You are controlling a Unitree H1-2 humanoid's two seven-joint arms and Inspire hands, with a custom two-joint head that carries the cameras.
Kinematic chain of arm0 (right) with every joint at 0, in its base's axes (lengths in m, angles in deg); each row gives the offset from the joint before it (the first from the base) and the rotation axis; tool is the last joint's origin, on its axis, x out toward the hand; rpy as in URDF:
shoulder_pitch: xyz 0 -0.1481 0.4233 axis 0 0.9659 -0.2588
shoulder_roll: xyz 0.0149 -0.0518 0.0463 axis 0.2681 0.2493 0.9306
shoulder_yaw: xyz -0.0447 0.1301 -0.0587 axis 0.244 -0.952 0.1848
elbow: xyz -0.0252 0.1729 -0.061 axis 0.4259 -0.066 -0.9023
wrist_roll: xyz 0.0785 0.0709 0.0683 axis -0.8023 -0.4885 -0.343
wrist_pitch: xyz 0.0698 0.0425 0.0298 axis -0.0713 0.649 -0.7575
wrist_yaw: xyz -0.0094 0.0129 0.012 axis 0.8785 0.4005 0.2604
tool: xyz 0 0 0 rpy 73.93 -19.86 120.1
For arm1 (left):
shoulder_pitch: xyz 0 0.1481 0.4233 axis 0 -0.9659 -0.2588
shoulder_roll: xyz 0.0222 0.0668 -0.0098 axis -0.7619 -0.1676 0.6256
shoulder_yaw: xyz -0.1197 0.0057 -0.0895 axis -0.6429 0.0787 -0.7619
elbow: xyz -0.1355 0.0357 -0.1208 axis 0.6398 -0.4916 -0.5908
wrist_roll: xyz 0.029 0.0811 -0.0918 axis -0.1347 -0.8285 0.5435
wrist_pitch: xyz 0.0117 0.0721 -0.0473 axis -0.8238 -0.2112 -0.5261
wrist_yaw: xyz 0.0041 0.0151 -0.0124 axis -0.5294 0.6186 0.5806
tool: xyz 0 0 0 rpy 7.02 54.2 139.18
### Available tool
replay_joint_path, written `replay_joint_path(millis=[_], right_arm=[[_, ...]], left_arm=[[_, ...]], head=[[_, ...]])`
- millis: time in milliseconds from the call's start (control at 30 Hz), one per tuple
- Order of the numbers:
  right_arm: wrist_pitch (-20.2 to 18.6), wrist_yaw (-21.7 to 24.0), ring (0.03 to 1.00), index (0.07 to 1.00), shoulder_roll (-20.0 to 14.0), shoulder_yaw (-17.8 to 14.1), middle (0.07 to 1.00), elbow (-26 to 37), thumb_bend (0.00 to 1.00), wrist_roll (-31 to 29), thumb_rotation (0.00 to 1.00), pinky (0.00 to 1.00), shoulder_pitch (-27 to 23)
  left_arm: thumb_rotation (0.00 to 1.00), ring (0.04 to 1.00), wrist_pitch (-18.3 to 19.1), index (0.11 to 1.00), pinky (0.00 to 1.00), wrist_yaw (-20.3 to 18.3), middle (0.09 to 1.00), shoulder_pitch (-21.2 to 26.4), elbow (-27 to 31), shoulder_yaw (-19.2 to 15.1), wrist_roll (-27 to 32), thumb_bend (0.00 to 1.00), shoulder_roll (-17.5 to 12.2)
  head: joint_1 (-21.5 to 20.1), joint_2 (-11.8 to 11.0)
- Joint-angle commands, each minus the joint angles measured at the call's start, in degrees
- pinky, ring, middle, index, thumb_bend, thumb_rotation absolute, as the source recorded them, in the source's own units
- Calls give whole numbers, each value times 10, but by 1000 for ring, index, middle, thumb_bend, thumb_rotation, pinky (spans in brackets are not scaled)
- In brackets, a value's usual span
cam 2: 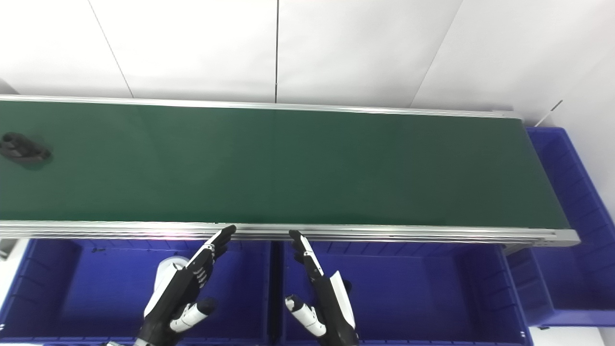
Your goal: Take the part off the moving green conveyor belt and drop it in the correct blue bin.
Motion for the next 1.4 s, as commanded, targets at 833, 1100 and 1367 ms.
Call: replay_joint_path(millis=[833, 1100, 1367], right_arm=[[28, 14, 940, 965, 6, -8, 984, 7, 842, -1, 1000, 898, 3], [28, 12, 943, 965, -3, -7, 986, -3, 843, -8, 1000, 904, -1], [28, 16, 943, 985, -16, -11, 989, -26, 826, -29, 1000, 889, -7]], left_arm=[[810, 979, -20, 921, 976, 3, 965, 3, 6, -3, 0, 750, 4], [806, 973, -38, 918, 959, 6, 958, 8, -17, 0, -4, 750, 12], [745, 922, -71, 884, 884, 18, 921, 20, -72, 4, -27, 778, 29]], head=[[-1, -3], [44, -30], [89, -84]])
